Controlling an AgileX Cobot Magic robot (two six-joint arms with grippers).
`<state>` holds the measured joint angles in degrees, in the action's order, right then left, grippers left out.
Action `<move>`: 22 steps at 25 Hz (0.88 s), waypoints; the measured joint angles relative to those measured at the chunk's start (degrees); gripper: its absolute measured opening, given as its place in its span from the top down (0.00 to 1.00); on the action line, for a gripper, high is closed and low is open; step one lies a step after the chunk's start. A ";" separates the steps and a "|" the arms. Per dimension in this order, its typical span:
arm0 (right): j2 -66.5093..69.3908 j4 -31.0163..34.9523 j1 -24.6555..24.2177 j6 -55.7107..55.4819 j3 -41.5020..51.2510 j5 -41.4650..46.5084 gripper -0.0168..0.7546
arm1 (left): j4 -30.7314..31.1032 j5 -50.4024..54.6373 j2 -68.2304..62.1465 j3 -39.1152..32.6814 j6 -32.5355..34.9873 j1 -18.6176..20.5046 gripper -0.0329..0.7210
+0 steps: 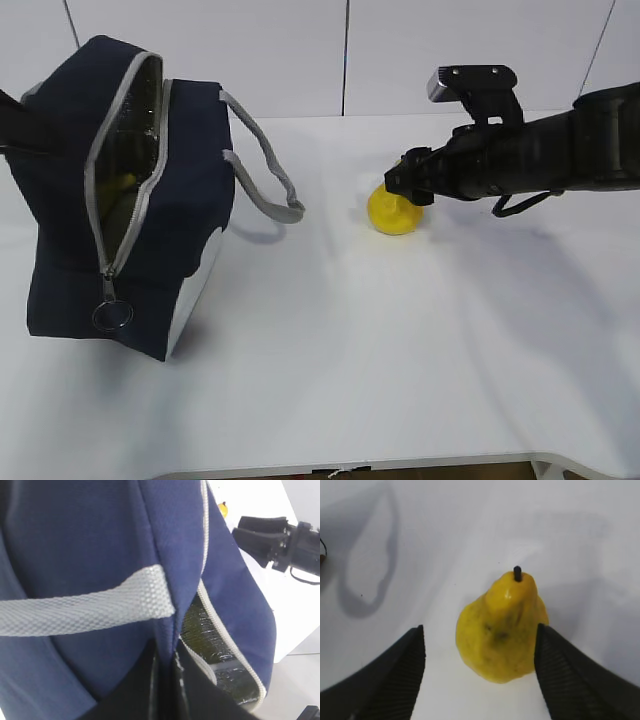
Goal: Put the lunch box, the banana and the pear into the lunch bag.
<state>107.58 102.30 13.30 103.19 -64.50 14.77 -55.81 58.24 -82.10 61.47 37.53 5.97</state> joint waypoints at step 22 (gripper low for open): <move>7.56 0.04 0.00 -9.34 -7.72 -0.67 0.26 | 0.00 0.00 0.00 0.00 0.02 0.00 0.98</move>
<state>115.14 102.34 13.30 93.85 -72.23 14.10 -55.81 58.24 -82.10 61.47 37.56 5.97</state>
